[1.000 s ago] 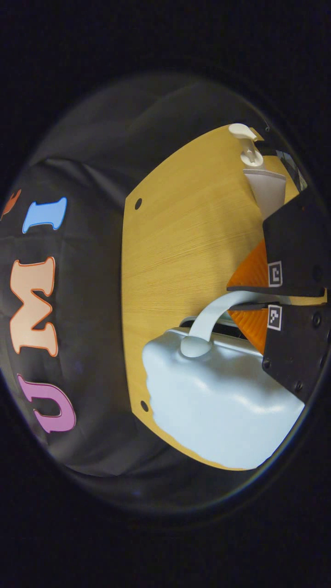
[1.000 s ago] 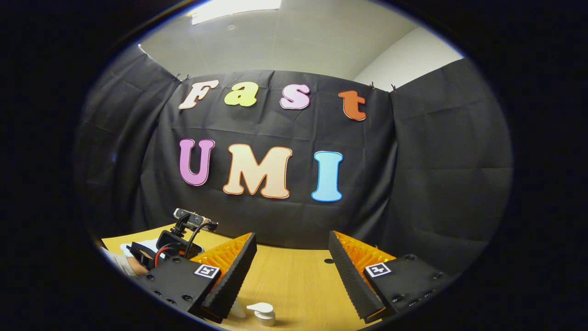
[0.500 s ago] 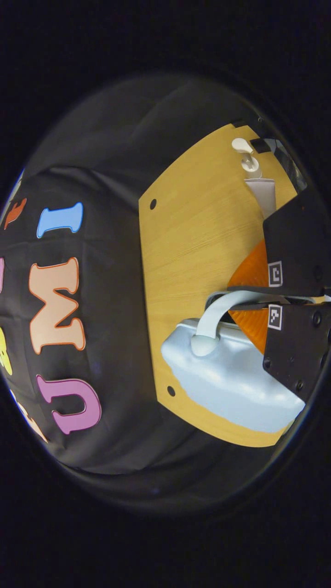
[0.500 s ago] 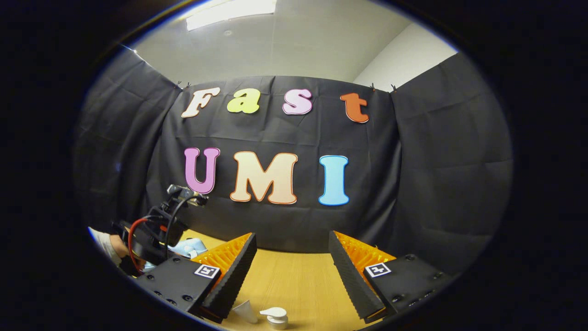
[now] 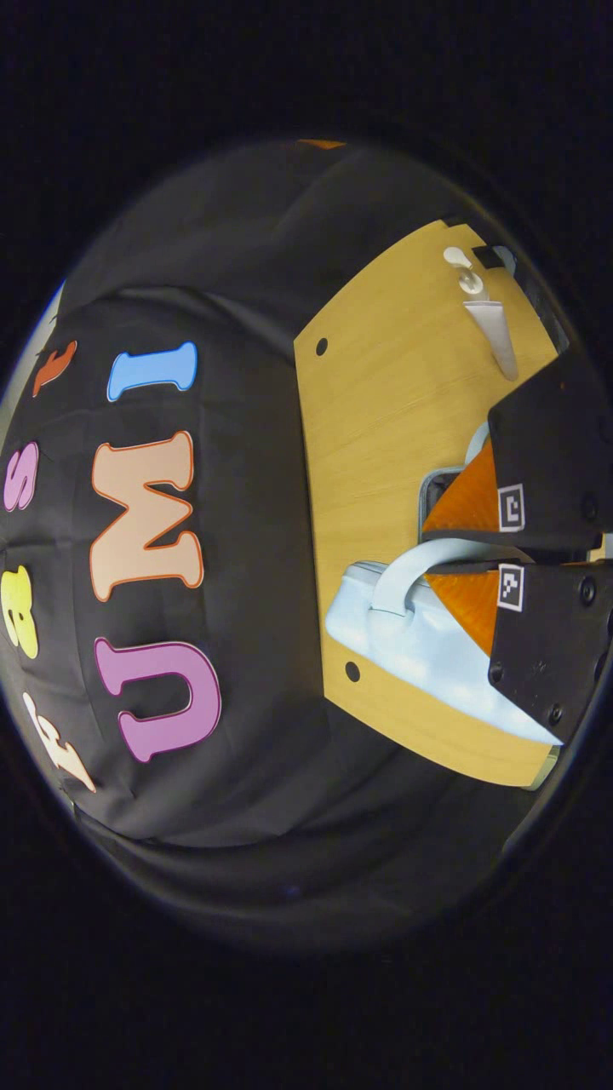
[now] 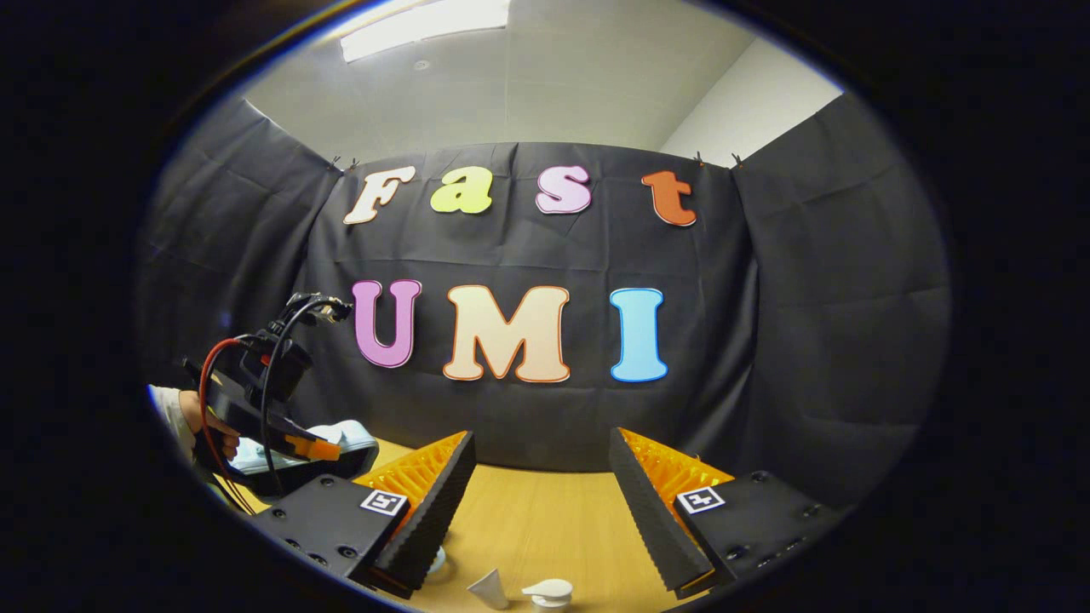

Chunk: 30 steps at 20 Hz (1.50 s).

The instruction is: First open the suitcase, pack the skin care products into it, and then close the suitcase.

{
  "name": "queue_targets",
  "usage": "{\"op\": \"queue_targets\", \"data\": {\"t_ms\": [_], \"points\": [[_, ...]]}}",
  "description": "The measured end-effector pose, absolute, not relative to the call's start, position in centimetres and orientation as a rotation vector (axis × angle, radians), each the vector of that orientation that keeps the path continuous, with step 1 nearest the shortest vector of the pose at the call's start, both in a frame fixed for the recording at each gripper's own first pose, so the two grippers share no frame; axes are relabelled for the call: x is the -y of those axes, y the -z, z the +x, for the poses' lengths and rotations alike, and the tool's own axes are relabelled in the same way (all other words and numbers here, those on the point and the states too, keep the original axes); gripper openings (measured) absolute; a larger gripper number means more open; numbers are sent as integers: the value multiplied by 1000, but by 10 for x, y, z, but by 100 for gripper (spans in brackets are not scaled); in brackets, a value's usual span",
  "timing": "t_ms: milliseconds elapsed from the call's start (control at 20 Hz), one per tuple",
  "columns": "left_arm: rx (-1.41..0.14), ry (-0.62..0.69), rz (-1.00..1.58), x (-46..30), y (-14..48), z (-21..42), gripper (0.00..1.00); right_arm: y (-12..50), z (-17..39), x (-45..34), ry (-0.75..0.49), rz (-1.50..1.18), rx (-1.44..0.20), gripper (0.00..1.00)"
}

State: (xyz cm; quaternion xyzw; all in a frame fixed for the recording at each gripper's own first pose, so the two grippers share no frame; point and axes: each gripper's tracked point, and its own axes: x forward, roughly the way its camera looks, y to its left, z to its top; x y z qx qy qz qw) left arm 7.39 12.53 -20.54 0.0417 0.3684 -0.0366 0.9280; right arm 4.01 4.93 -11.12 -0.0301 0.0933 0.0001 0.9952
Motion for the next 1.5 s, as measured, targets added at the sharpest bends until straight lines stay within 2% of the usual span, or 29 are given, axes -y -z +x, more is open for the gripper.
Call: {"op": "queue_targets", "data": {"t_ms": [300,350,400,700,1100,1500], "points": [[-719,42,119,-180,193,88,0,115,46,-72,-7,-75,-182,99],[-709,30,119,-190,191,91,2,114,47,-75,-5,-74,-180,99],[-707,21,122,-199,189,94,0,114,49,-78,-1,-74,-177,99],[-684,-26,153,-259,188,103,0,116,56,-97,12,-80,-169,99],[-696,-120,95,-347,206,113,0,125,66,-130,11,-94,-177,99],[-763,-229,52,-433,255,110,0,130,74,-146,20,-135,-182,100]]}}
